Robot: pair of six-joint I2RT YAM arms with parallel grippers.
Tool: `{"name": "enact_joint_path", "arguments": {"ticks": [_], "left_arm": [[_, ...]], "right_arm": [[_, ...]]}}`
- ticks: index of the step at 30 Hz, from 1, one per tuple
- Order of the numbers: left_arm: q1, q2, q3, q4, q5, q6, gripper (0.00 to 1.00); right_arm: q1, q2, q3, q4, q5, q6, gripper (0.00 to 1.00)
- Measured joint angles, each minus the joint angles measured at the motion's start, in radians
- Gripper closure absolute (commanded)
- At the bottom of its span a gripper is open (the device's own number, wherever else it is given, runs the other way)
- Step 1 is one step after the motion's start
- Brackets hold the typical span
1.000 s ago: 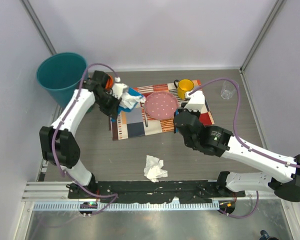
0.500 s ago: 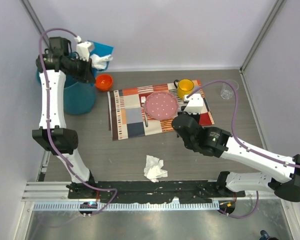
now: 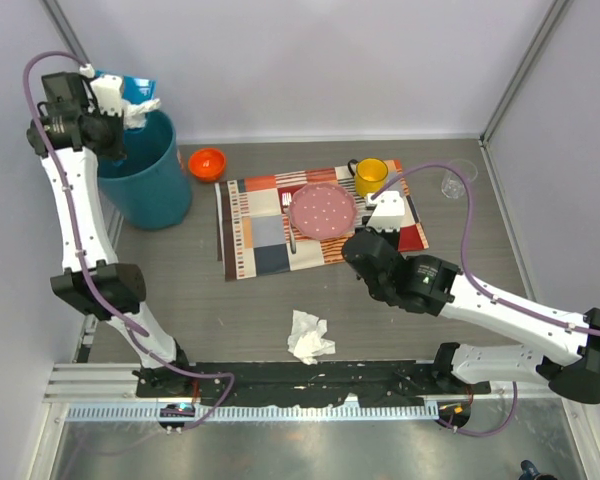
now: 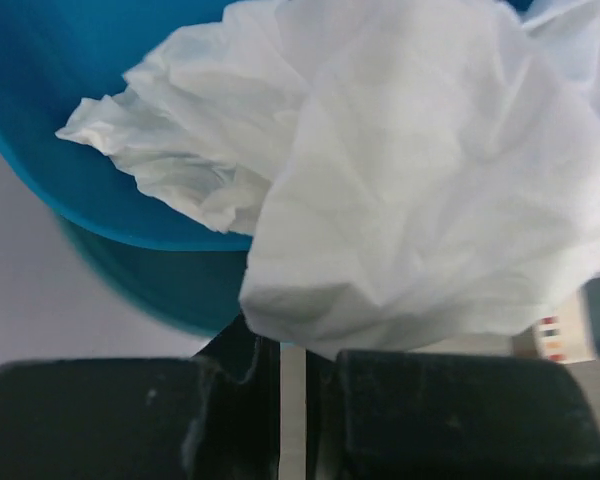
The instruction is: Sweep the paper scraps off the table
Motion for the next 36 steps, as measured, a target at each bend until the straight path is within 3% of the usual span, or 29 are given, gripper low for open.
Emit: {"name": "enact_joint_path", "arguments": {"ticks": [4, 9, 13, 14, 19, 23, 29, 36], "left_arm": [[-0.006, -0.13, -0.247, 0.158, -0.266, 0.089, 1.0], [-0.025, -0.257, -0.498, 0.453, -0.615, 0.303, 1.0], [-0.067, -0.333, -0.75, 0.878, -0.835, 0.588, 1.0], [-0.085, -0.346, -0.843, 1.056, -0.877, 0.713, 1.0], [-0.138, -0.274, -1.061, 1.675, -0.93, 1.213, 1.0], [-0.136, -0.181, -1.075, 1.97, -0.918, 1.473, 1.0], [-0.132, -0.161, -1.059, 2.16, -0.892, 1.653, 1.0], [-0.132, -0.161, -1.04, 2.232, -0.868, 1.712, 1.0]], "right_arm": [[-0.001, 0.0, -0.008, -0.003, -0.002, 0.002, 0.99], [-0.002, 0.0, -0.01, -0.004, -0.013, 0.003, 0.99], [-0.002, 0.002, -0.01, -0.004, -0.022, 0.004, 0.99], [-0.002, 0.002, -0.01, -0.004, -0.025, 0.005, 0.99], [-0.002, 0.002, -0.01, -0.003, -0.044, 0.004, 0.99], [-0.002, 0.002, -0.01, -0.002, -0.061, 0.0, 0.99], [-0.002, 0.002, -0.01, 0.001, -0.077, -0.007, 0.99], [-0.002, 0.002, -0.012, 0.016, -0.089, -0.015, 0.99]]}}
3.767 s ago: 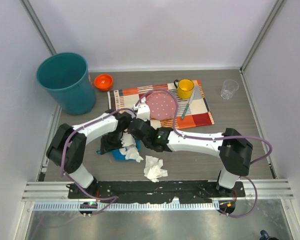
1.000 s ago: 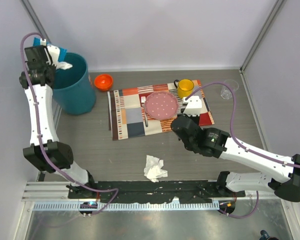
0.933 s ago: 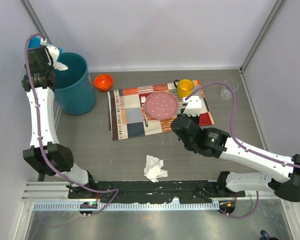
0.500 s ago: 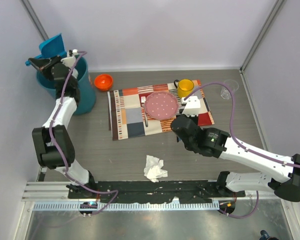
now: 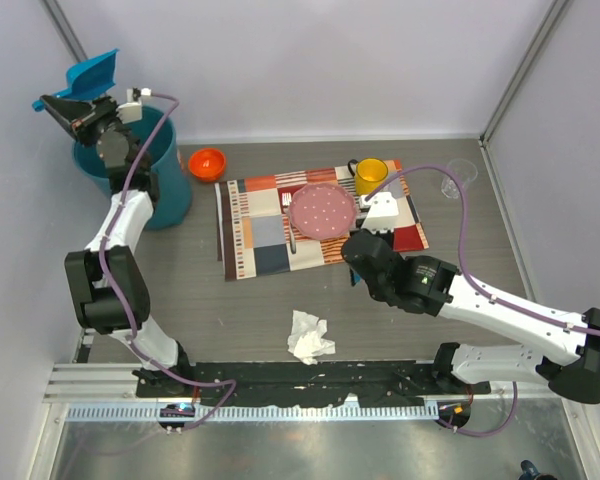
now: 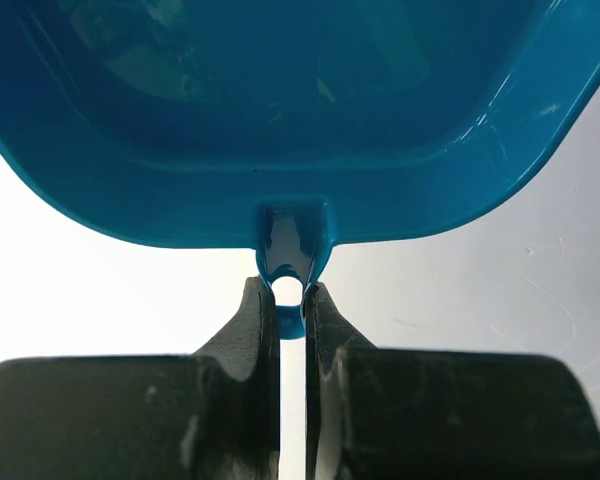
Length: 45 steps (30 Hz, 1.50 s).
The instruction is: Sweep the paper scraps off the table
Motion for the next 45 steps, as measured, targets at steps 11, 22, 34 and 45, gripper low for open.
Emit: {"name": "enact_joint_path", "arguments": {"ticks": [11, 22, 34, 45], "left_arm": [[0.006, -0.093, 0.35, -1.027, 0.015, -0.69, 1.0], [0.006, -0.178, 0.599, -1.924, 0.324, -1.195, 1.0], [-0.056, -0.209, 0.493, -2.221, 0.539, -1.266, 1.0], [-0.458, -0.311, 0.131, -2.303, 0.614, -1.291, 1.0]], "right_arm": [[0.022, -0.164, -0.174, 0.243, -0.524, -0.151, 0.99], [0.213, 0.126, -0.245, 0.549, -1.113, -0.252, 0.99], [0.233, 0.136, -0.225, 0.373, -0.688, -0.365, 0.99], [0.197, 0.012, -0.196, 0.167, -0.476, -0.325, 0.99]]}}
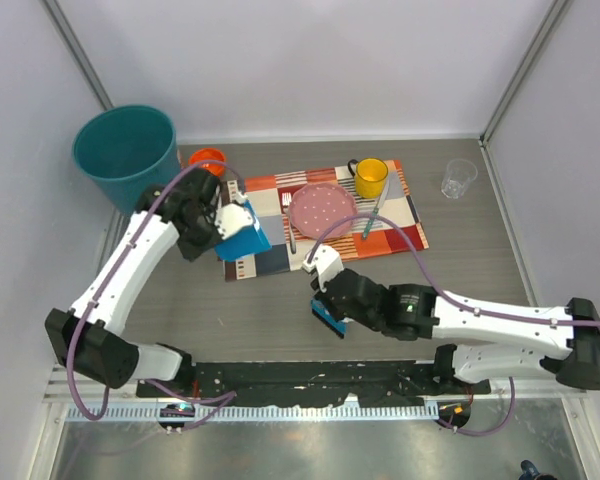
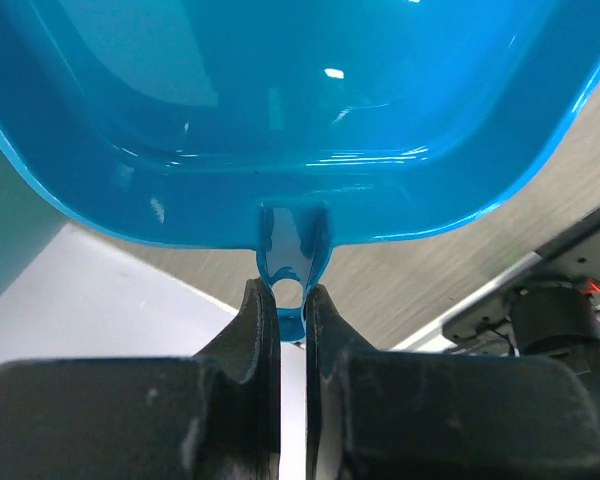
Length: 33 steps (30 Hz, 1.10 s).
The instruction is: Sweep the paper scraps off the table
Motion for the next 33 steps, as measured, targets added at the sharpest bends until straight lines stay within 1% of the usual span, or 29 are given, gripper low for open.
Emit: {"name": "enact_joint_path", "arguments": {"ticks": [2, 4, 5, 6, 9, 14, 17, 22, 26, 30, 33], "left_arm": [[-0.053, 0.003, -0.053, -0.003, 0.003, -0.019, 1.0], [-0.12, 0.015, -0.106, -0.005, 0.011, -0.052, 1.0], [-0.132, 0.023, -0.128, -0.005, 0.016, -0.063, 1.0], [-0.175, 0.032, -0.149, -0.005, 0.023, -0.08, 1.0], [-0.244, 0.069, -0.199, -0.009, 0.047, -0.117, 1.0], [-0.309, 0.154, -0.253, -0.008, 0.091, -0.185, 1.0], [-0.341, 0.197, -0.264, -0.003, 0.132, -0.221, 1.0], [-0.426, 0.283, -0.27, 0.039, 0.143, -0.291, 1.0], [-0.527, 0.362, -0.302, 0.103, 0.057, -0.348, 1.0], [-0.59, 0.43, -0.31, 0.144, 0.006, -0.375, 1.0], [-0.591, 0.448, -0.31, 0.168, -0.016, -0.378, 1.0]], "right_arm": [[-0.001, -0.031, 0.039, -0.016, -0.031, 0.032, 0.99], [-0.001, -0.059, 0.097, -0.032, -0.03, 0.073, 0.99], [-0.001, -0.071, 0.13, -0.039, -0.013, 0.093, 0.99], [-0.001, -0.078, 0.156, -0.05, 0.005, 0.108, 0.99], [-0.024, -0.099, 0.228, -0.132, 0.118, 0.177, 0.99], [-0.13, -0.114, 0.214, -0.333, 0.272, 0.304, 0.99], [-0.164, -0.113, 0.164, -0.404, 0.364, 0.365, 0.99], [-0.167, -0.052, 0.074, -0.414, 0.437, 0.391, 0.99], [-0.167, 0.001, 0.051, -0.398, 0.465, 0.401, 0.99], [-0.167, 0.028, 0.007, -0.34, 0.442, 0.416, 0.99], [-0.167, 0.051, -0.02, -0.266, 0.388, 0.428, 0.99]]}}
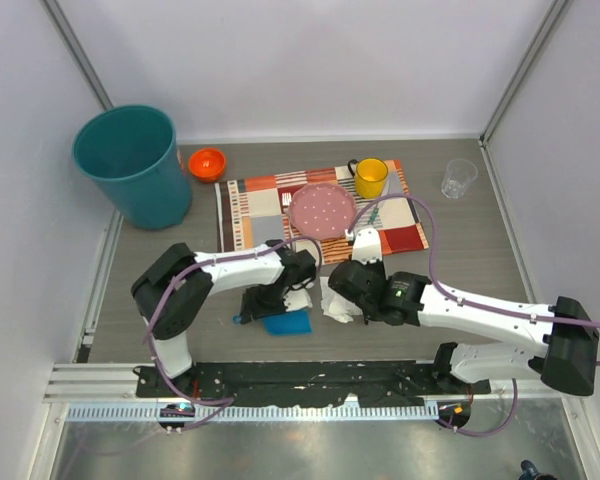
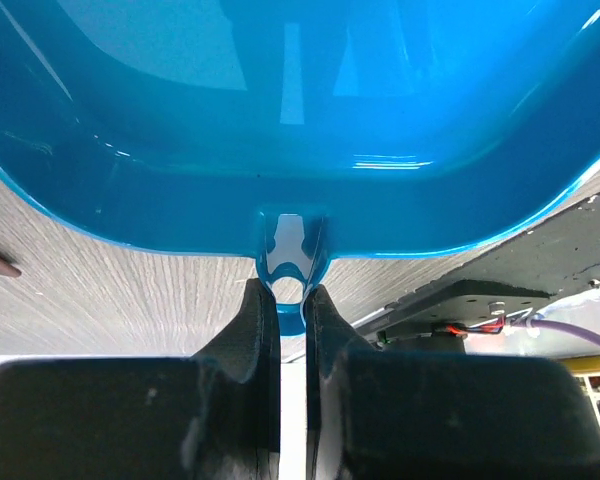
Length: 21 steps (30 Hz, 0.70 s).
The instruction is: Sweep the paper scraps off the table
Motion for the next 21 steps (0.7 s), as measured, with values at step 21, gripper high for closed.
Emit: {"name": "enact_joint_path", "arguments": {"ticks": [21], "left_arm": [[0.143, 0.0, 0.02, 0.022, 0.107, 0.015, 1.0]], "right_arm": [[-0.008, 0.166, 0.039, 0.462, -0.304, 0.096, 0.99]]}}
